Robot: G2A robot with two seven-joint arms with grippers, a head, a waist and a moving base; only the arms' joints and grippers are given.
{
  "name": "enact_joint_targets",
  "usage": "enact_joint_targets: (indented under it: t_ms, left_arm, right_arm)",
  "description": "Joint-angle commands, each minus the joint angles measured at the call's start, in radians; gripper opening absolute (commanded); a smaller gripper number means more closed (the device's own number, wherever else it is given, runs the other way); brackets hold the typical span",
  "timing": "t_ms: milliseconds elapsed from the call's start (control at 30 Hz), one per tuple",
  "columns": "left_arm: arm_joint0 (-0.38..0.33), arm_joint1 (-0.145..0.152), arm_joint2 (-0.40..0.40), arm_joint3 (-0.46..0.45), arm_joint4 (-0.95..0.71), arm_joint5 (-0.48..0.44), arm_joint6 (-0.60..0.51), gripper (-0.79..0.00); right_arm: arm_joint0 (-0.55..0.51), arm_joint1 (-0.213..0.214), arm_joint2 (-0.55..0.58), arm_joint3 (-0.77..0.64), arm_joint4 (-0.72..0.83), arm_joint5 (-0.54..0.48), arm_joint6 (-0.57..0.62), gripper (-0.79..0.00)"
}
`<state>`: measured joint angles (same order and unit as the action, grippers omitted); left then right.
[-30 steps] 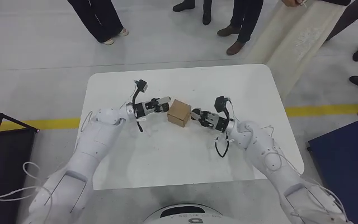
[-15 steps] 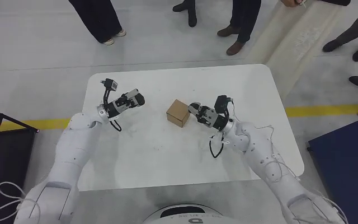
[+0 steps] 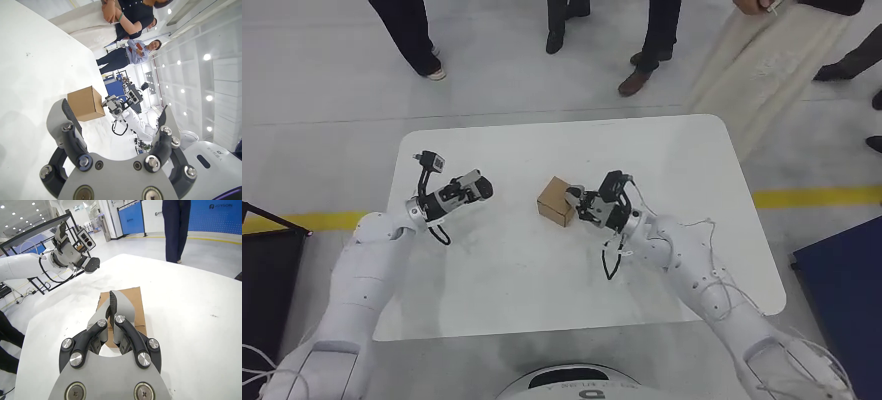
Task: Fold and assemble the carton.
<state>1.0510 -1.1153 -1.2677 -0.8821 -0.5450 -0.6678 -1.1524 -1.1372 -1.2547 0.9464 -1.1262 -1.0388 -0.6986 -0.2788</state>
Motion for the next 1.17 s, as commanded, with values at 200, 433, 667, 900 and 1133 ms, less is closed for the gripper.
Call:
enact_joint_targets:
  t_ms: [200, 433, 667, 900, 1133]
  left_arm:
    - [0.001, 0.009, -0.012, -0.017, -0.073, 0.011, -0.011, 0.0]
    - [0.022, 0.022, -0.024, -0.05, -0.073, -0.022, 0.022, 0.0]
    - [0.025, 0.025, -0.024, -0.053, -0.073, -0.023, 0.023, 0.0]
    - [0.024, 0.025, -0.024, -0.053, -0.073, -0.023, 0.023, -0.001]
    - [0.024, 0.025, -0.024, -0.053, -0.073, -0.023, 0.023, 0.0]
  right_arm:
    - [-0.158, 0.039, 0.136, -0.16, -0.068, 0.125, -0.127, -0.785]
    - [-0.19, 0.035, 0.159, -0.138, -0.109, 0.315, -0.111, -0.736]
    - [-0.189, 0.033, 0.158, -0.142, -0.114, 0.344, -0.104, -0.657]
    - [-0.19, 0.034, 0.158, -0.142, -0.114, 0.343, -0.104, -0.236]
    - [-0.19, 0.033, 0.158, -0.142, -0.114, 0.343, -0.104, -0.018]
